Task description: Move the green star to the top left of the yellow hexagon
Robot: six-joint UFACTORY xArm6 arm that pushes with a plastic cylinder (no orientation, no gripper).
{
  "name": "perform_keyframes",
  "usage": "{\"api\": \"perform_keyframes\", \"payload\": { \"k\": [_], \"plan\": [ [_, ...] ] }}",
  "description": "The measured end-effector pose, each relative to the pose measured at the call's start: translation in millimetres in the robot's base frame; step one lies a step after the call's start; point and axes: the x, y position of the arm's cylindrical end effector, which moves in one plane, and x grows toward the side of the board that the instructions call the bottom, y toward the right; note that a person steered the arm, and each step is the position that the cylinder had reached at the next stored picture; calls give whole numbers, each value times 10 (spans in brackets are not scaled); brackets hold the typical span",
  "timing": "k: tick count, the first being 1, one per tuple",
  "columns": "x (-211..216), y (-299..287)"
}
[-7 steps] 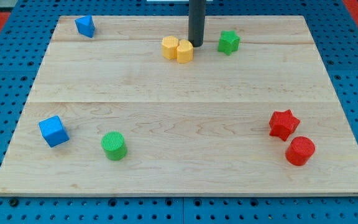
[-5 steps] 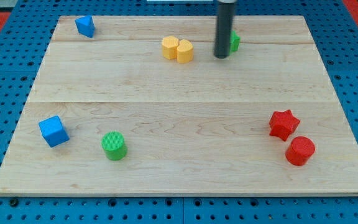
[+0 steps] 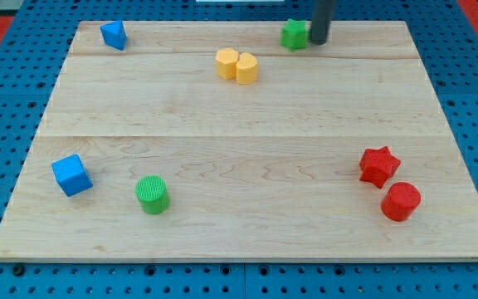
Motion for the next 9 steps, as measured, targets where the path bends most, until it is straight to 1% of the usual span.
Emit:
{"api": "perform_keyframes", "payload": {
  "k": [1,2,3,4,5,6,7,8,9],
  "plan": [
    [29,-470],
    [9,248],
    [-372,313],
    [-397,-379],
    [-366,-1205],
    [-193,-982],
    [170,-1664],
    [361,-1203],
    [-108,-842]
  ]
}}
